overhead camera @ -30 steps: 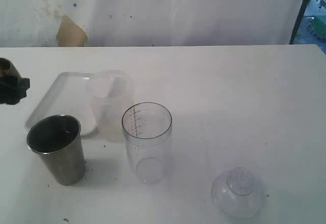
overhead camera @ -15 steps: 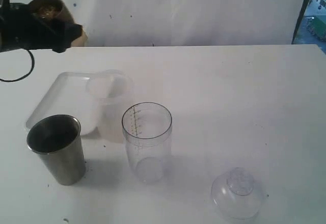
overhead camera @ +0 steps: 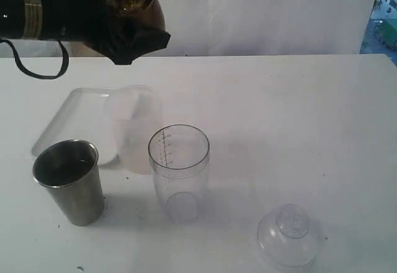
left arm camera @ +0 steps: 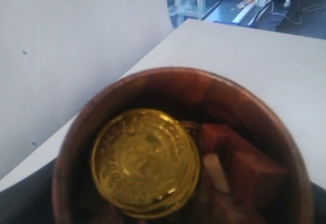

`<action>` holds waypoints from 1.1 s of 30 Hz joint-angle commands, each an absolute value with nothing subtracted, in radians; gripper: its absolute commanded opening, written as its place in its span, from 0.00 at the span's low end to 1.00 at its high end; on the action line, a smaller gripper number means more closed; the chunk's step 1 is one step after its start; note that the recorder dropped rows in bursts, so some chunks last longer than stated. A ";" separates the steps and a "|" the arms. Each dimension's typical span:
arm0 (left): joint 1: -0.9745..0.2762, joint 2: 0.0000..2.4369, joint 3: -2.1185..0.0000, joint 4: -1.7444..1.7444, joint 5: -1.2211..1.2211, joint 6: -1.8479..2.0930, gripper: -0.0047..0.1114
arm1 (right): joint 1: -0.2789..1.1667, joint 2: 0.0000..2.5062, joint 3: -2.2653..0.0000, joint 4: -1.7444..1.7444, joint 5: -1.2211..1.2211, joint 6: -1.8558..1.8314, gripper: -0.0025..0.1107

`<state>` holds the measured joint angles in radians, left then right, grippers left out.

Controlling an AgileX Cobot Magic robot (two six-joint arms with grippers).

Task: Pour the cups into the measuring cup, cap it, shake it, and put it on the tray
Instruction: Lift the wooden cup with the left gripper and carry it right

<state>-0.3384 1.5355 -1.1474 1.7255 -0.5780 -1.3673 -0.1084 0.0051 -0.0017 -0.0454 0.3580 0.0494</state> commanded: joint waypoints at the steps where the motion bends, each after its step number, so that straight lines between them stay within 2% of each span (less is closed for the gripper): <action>1: -0.334 1.553 -1.207 1.744 -0.716 -1.438 0.04 | -0.113 0.000 0.000 -0.048 0.351 0.047 0.03; 3: -0.334 1.578 -1.214 1.744 -0.682 -1.459 0.04 | -0.113 0.000 0.000 -0.048 0.351 0.048 0.03; 10: -0.334 1.644 -1.214 1.744 -0.322 -1.406 0.04 | -0.113 0.000 0.000 -0.048 0.351 0.048 0.03; 16: -0.334 1.669 -1.214 1.744 -0.543 -1.067 0.04 | -0.113 0.000 0.000 -0.048 0.351 0.048 0.03; 25: -0.336 1.669 -1.218 1.744 -0.786 -1.159 0.04 | -0.113 0.000 0.000 -0.048 0.351 0.048 0.03; 33: -0.342 1.695 -1.216 1.744 -0.801 -1.096 0.04 | -0.113 0.000 0.000 -0.048 0.351 0.048 0.03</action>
<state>-0.3397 1.6790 -1.2046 1.7553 -0.7921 -1.1266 -0.1084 0.0051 -0.0017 -0.0454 0.3580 0.0494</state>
